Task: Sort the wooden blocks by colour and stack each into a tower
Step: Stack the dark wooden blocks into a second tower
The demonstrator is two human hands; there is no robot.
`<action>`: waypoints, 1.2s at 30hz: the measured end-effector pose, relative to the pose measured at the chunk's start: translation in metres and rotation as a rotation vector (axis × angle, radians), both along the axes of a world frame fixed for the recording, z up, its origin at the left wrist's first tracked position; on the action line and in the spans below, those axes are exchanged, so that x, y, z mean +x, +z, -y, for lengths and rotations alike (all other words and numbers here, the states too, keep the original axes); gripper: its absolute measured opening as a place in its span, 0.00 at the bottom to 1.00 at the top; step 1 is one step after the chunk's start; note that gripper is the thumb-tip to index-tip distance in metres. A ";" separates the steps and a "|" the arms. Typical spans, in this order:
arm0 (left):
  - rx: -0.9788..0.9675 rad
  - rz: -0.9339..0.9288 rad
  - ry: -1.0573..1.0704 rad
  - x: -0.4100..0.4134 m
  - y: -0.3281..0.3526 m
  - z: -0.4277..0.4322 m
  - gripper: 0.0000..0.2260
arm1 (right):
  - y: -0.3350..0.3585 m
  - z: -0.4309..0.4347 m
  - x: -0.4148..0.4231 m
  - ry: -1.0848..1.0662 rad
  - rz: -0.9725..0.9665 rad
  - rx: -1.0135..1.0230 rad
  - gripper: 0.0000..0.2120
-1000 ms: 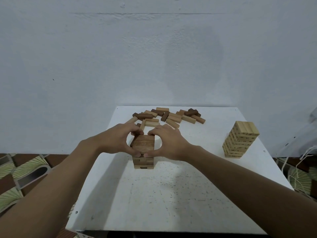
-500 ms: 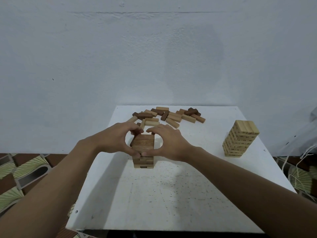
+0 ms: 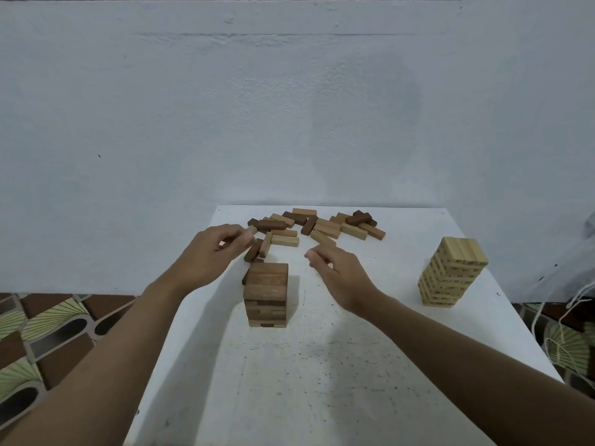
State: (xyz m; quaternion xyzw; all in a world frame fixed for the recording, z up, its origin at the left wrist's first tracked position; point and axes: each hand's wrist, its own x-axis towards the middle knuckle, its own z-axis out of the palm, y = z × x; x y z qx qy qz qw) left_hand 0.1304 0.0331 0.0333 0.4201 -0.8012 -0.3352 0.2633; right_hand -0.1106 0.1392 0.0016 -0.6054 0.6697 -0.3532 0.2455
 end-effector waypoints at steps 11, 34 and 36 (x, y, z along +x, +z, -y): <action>-0.216 0.538 -0.143 0.010 -0.072 0.032 0.20 | -0.042 0.017 -0.041 0.031 -0.628 -0.007 0.19; -0.341 0.493 0.053 0.054 -0.121 -0.017 0.23 | -0.054 0.050 -0.062 0.123 -0.679 0.234 0.28; -0.358 0.489 0.071 0.058 -0.120 -0.032 0.23 | -0.056 0.053 -0.060 0.124 -0.667 0.291 0.29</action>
